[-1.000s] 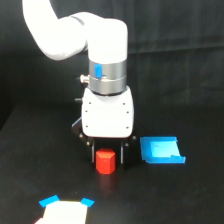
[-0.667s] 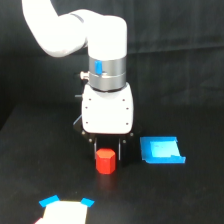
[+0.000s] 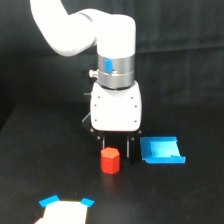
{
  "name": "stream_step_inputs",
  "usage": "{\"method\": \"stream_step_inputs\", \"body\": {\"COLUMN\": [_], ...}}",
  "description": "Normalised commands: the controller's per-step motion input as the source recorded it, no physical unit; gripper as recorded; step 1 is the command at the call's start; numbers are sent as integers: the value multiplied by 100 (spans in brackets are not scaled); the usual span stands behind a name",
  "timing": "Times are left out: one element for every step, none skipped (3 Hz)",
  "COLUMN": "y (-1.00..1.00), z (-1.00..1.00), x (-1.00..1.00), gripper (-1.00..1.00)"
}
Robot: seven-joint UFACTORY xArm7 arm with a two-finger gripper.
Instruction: Pick up the red object from the table
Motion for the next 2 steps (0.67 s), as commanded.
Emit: {"method": "stream_step_inputs", "body": {"y": [-100,-77], "z": [-32,-37], "x": [-53,-79], "gripper": [100,100]}}
